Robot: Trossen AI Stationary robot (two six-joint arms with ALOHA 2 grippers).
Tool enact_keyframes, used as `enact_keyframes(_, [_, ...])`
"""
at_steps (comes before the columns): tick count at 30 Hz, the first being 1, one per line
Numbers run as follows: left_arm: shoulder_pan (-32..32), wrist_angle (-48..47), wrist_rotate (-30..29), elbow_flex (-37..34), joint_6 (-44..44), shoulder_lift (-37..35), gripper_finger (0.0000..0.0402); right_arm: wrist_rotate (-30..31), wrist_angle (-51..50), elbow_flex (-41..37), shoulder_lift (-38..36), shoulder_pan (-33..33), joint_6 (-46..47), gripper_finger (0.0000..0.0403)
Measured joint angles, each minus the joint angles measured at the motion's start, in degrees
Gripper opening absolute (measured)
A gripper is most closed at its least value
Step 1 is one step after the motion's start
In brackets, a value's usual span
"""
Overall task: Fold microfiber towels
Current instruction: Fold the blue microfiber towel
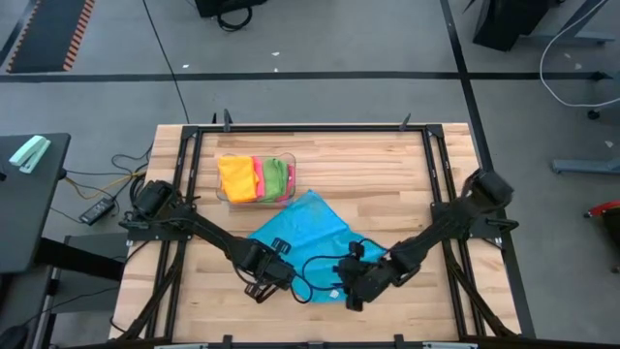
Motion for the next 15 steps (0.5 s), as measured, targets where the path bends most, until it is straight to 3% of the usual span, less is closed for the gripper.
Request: enact_keyframes(15, [0.0, 1.3, 0.0, 0.0, -1.9, 0.0, 0.0084, -7.0, 14.7, 0.2, 13.0, -1.0, 3.3, 0.0181])
